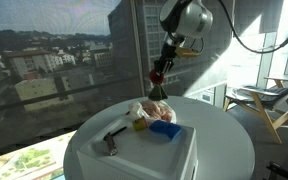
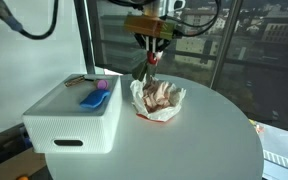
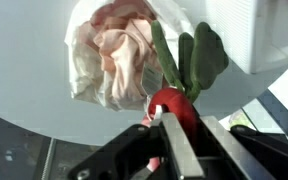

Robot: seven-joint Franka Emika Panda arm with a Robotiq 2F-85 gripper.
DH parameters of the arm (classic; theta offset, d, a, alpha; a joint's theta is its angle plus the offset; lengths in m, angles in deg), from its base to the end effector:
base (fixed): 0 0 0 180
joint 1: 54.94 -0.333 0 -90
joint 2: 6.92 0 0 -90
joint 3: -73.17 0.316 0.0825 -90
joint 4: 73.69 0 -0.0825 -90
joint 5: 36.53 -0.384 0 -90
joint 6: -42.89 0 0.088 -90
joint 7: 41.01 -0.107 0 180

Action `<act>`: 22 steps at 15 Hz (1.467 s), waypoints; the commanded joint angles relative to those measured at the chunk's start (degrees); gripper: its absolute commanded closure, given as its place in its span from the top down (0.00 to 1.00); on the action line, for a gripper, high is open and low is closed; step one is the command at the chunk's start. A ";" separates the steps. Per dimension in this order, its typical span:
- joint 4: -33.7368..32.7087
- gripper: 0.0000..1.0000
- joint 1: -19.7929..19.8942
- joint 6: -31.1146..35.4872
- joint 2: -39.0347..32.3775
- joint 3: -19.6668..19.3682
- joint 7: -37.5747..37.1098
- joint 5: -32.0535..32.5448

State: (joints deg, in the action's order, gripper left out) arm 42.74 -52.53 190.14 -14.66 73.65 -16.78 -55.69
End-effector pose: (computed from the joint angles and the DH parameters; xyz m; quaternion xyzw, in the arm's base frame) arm 0.6102 -0.0260 0.4229 -0.9709 -0.0698 -0.2185 0.0691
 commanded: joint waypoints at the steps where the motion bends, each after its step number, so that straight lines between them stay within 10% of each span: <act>1: -1.12 0.07 0.40 8.00 -6.90 -1.44 -3.75 8.73; 12: -15.75 0.07 -0.11 11.07 -21.78 -1.49 -7.53 24.31; 22: -24.45 0.08 6.24 4.11 -31.83 8.14 -0.44 19.18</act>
State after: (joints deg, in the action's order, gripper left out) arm 22.70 -49.34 197.69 -43.52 77.75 -21.03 -33.58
